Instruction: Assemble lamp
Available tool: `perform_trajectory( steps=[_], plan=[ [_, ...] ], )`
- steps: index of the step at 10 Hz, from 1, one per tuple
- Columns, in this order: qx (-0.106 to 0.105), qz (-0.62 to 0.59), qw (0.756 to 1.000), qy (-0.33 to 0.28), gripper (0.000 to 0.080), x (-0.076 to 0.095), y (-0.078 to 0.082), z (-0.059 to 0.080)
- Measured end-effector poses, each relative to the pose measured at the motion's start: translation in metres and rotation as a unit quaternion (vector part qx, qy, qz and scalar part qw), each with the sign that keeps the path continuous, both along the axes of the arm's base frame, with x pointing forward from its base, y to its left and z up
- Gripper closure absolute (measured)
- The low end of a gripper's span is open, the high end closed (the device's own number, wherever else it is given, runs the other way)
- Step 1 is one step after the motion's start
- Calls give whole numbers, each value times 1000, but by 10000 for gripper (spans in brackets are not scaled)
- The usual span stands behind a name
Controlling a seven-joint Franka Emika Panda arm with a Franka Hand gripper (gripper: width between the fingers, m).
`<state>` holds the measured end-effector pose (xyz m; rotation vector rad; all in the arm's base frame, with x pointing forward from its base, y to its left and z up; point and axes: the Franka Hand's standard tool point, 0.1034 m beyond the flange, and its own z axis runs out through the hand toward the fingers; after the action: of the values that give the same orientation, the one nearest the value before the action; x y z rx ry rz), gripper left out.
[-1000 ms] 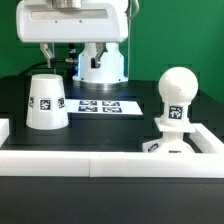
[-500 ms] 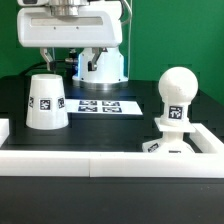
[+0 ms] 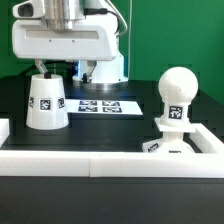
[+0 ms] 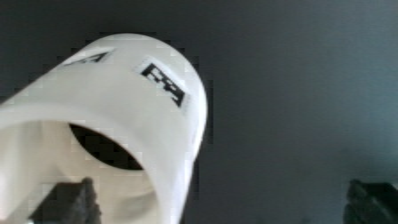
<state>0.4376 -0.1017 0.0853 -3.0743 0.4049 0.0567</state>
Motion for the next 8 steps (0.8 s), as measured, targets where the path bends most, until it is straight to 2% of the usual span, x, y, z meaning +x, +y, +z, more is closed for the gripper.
perform_trajectory(
  steps=[4,7,8],
  plan=[
    [0,4,1000,6,100,-2,-2,-5],
    [-2,5,1000,9,526,-4,-4,-8],
    [-2,5,1000,10,526,-5,-4,-10]
  ],
)
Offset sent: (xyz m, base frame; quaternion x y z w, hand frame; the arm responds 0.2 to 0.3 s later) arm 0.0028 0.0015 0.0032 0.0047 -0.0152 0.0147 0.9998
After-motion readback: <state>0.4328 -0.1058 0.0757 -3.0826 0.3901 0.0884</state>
